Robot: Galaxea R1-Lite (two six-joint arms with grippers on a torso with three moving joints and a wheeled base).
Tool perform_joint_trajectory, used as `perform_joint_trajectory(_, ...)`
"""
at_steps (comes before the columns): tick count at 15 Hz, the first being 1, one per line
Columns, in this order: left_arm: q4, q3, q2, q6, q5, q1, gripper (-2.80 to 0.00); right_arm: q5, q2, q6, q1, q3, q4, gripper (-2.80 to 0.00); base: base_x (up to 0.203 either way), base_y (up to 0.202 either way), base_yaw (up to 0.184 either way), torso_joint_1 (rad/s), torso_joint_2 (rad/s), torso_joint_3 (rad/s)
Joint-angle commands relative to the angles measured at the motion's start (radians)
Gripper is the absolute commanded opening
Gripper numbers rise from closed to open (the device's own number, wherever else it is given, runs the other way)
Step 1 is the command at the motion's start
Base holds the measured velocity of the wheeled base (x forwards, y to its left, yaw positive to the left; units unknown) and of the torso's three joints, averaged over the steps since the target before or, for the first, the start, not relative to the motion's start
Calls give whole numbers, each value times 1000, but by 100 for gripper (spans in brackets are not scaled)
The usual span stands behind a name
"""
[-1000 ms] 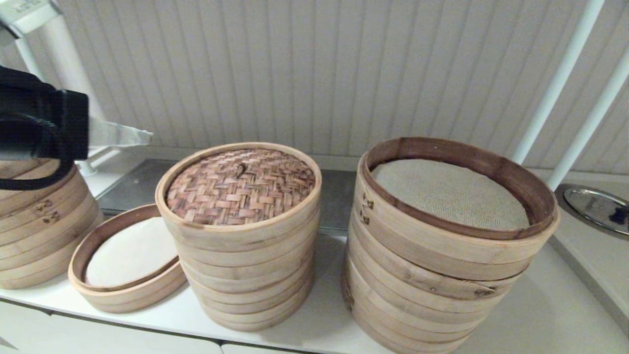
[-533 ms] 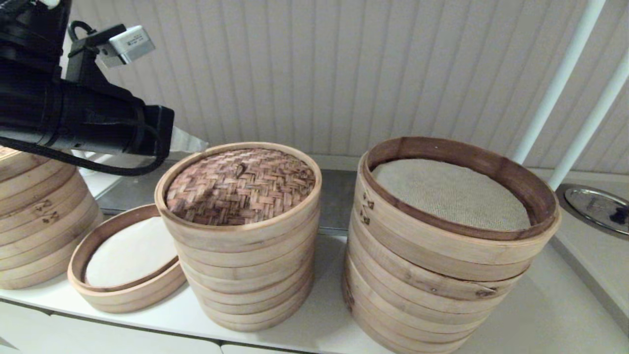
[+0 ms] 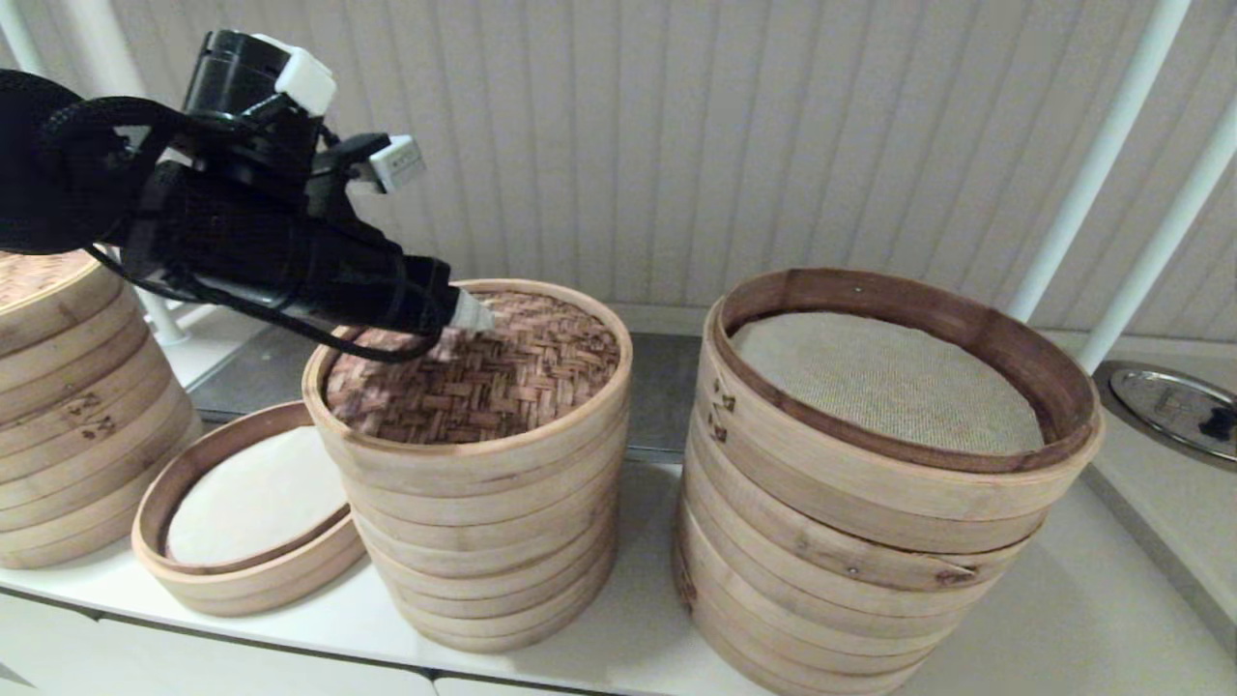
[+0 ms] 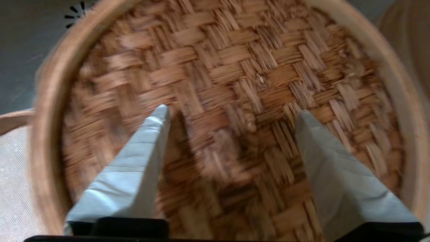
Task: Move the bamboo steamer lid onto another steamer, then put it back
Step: Pick up the steamer
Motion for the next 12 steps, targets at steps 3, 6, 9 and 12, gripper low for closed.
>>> perform_joint_trajectory(3, -33, 11, 42, -2, 82, -47, 0, 0, 0, 0, 0, 3, -1, -280, 0, 0, 0, 0, 0, 0)
perform_joint_trajectory(6, -121, 34, 56, -3, 173, -60, 0, 0, 0, 0, 0, 3, -1, -280, 0, 0, 0, 0, 0, 0)
perform_joint_trajectory(9, -124, 35, 50, -5, 182, -60, 0, 0, 0, 0, 0, 3, 1, -280, 0, 0, 0, 0, 0, 0)
perform_joint_trajectory(12, -124, 43, 46, -6, 241, -90, 0, 0, 0, 0, 0, 3, -1, -280, 0, 0, 0, -9, 1, 4)
